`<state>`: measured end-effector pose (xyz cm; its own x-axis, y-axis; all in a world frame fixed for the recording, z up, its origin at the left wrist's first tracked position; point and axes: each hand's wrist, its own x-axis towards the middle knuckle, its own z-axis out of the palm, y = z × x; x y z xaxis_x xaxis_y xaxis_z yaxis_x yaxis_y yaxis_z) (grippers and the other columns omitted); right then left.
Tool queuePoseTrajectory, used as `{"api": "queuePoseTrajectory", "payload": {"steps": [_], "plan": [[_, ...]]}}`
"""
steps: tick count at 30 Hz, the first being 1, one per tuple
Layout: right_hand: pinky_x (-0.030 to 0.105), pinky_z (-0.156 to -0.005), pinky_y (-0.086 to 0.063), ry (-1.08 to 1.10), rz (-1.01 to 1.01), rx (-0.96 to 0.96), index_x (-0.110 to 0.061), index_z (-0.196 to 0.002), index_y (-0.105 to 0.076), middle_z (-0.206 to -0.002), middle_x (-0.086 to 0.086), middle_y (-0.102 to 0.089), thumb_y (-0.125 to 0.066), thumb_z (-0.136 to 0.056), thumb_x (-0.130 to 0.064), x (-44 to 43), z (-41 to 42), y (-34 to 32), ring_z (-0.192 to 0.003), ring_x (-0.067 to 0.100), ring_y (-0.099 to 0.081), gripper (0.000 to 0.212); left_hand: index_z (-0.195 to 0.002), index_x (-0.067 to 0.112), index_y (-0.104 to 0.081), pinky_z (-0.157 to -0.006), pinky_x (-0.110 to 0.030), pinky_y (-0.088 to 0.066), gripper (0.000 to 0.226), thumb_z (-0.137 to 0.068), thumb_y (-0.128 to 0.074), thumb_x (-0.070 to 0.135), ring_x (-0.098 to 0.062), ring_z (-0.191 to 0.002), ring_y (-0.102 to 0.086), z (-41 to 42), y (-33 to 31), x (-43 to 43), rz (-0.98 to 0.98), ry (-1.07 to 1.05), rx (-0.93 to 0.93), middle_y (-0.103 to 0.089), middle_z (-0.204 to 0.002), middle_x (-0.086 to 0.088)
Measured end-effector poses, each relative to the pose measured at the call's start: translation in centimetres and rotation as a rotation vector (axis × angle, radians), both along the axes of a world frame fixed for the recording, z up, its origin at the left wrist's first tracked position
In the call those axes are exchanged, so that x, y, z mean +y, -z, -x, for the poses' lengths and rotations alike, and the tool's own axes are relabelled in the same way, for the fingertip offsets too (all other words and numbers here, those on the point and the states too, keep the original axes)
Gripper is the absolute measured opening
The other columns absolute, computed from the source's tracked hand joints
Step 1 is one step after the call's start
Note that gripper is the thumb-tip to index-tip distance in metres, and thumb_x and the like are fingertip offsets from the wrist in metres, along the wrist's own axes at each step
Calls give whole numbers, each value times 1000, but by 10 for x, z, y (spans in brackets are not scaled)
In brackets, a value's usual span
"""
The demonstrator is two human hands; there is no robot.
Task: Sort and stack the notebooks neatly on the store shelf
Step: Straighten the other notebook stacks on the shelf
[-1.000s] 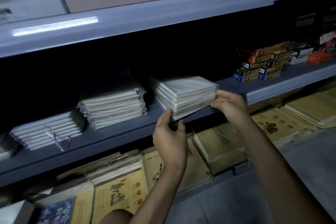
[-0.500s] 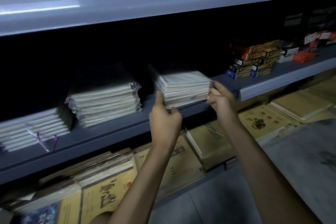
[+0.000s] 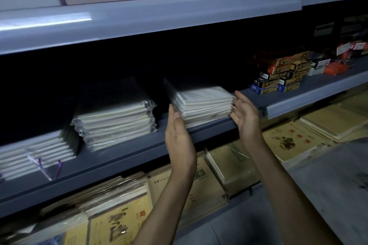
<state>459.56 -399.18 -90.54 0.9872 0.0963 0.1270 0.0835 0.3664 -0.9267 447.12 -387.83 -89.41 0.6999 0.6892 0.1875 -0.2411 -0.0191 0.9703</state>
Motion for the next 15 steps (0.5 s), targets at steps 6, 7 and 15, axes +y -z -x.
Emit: {"api": "queuePoseTrajectory", "payload": {"steps": [6,7,15], "plan": [[30,-107,-46,23,111,-20,-11,-141,-57,-113,-1,-67,-54,-88,-28,5,0,5,-116,18,-61,55,-162,25,-35,-130,-34,-22,51,-112,-34,26,7,-147,-36,-8,13,13,76,77,-48,-39,-164,17],[29,-106,-46,30,122,-19,-14,-138,-59,-109,-5,-67,-54,-90,-27,6,1,4,-115,17,-61,51,-163,25,-34,-131,-34,-22,55,-108,-36,29,7,-147,-36,-9,15,14,71,83,-48,-38,-164,17],[30,-103,-49,72,215,-67,-41,-105,-67,-97,-24,-74,-48,-82,-31,9,4,2,-106,2,-65,31,-165,31,-29,-128,-30,-23,64,-102,-42,33,15,-144,-34,-9,23,14,-8,95,-54,-34,-161,28]]}}
